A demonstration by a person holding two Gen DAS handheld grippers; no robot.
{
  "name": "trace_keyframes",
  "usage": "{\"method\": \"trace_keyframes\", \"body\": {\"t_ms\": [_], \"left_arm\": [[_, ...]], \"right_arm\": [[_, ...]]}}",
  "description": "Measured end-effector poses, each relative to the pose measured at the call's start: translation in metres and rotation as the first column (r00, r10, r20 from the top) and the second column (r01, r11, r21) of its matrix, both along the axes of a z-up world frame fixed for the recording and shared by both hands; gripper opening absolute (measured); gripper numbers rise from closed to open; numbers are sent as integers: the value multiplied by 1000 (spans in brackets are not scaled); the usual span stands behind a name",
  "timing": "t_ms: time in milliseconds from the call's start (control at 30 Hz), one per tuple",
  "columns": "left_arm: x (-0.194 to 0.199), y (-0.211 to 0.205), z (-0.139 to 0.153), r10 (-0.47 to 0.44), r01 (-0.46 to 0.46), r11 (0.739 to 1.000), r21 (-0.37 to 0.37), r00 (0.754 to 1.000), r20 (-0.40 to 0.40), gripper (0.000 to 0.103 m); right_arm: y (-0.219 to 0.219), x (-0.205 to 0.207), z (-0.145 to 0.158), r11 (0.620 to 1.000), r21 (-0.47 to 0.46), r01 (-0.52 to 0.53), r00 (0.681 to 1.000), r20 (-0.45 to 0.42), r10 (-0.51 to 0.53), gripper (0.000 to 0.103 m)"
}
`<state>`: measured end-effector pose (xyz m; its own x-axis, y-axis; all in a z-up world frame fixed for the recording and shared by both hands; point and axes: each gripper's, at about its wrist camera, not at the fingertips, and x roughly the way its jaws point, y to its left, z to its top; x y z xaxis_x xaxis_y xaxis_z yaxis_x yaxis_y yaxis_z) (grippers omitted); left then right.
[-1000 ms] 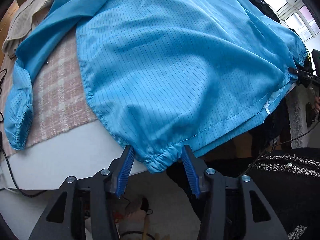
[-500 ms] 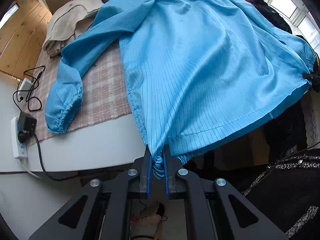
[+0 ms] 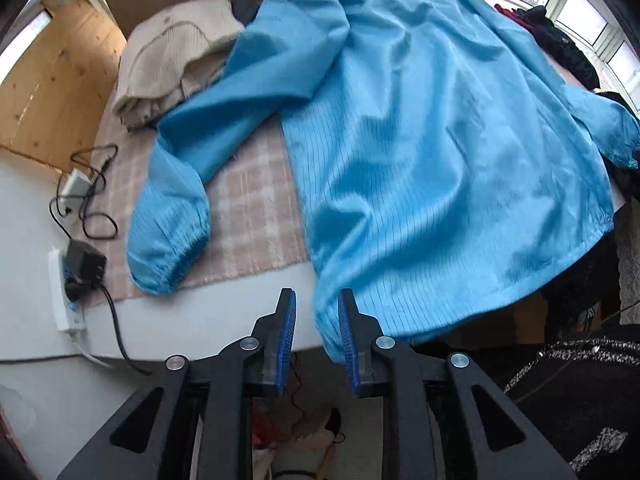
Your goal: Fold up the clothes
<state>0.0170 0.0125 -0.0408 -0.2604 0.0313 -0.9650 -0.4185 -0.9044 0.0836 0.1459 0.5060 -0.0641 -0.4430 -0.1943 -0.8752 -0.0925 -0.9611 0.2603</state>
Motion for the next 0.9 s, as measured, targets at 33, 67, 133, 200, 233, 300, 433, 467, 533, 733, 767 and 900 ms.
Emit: {"method": "trace_keyframes", "body": {"t_ms": [33,67,133,200,233,300,433,467,533,733,767,900], "left_arm": [[-9,3,11,-21,21,1000,12,999,-30,21],[-17,7,21,-36,38,999,28,998,-56,23],[-27,1,32,-69,74,996,52,993,-100,27],[-29,-12,36,-70,78,995,68,991,-115,32],[-30,-17,34,-61,70,994,80,992,-109,32],[-34,-24,23,-42,51,994,96,995,-86,32],[-51,-23,-16,-26,28,999,39,998,-49,32],[-61,-23,-23,-21,23,999,28,998,-54,32],[-83,-22,-33,-13,14,1000,16,998,-68,32],[-144,3,-53,-137,126,987,-97,983,-123,34],[-152,8,-57,-163,150,983,-107,979,-120,34],[-174,30,-76,-264,256,961,-103,962,-74,34]], "right_arm": [[5,-11,7,999,42,13,1000,-12,-12,40],[9,-22,13,996,84,21,1000,-21,-19,40],[15,-44,19,988,146,38,999,-28,-34,42],[15,-65,10,986,156,54,999,-7,-54,43],[16,-75,6,985,162,62,998,4,-63,43],[17,-96,-3,982,172,77,996,24,-83,42],[-37,-132,-32,986,163,-38,997,76,26,42],[-56,-138,-43,979,191,-76,993,102,57,42],[-87,-142,-65,963,228,-142,981,160,107,42],[-101,-110,-111,970,231,-80,961,276,14,42],[-96,-100,-113,974,223,-49,960,281,-16,42],[-74,-65,-111,981,172,85,952,276,-131,43]]}}
